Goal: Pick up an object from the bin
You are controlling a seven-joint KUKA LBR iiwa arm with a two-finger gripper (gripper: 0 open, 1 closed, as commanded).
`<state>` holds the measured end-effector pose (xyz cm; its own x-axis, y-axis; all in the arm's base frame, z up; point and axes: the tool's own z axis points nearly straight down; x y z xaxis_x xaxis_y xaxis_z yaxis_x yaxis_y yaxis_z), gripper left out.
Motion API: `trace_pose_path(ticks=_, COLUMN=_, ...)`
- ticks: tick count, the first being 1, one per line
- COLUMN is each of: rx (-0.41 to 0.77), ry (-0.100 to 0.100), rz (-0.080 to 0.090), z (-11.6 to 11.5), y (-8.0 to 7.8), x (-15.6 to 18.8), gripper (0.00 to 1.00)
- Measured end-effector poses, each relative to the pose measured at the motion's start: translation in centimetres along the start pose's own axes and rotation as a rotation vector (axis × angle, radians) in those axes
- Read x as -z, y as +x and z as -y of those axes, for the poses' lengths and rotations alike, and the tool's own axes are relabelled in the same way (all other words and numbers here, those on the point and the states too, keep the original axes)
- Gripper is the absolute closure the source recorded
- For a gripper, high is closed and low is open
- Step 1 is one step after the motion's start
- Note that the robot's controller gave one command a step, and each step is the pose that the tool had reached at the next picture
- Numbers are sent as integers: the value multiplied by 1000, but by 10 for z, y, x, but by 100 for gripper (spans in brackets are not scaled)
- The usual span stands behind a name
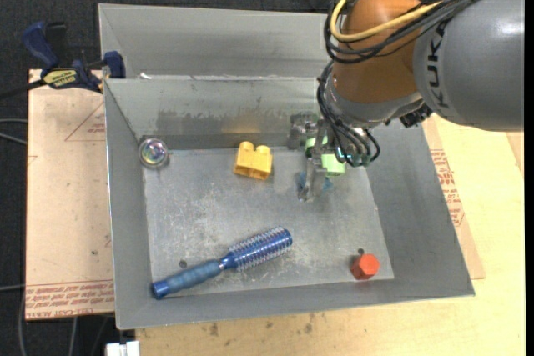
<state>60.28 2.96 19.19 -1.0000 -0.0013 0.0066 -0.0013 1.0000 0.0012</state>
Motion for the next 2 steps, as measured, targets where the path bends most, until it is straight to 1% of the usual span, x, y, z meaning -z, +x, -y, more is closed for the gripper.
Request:
trace_pose_path(ticks=1, rx=63, ry=0, rz=14, z=-18, y=-48, x=-123, gripper=0)
trace_pose_path(ticks=2, rx=140, ry=1, rz=13, z=-19, y=-49, x=-90, gripper=0)
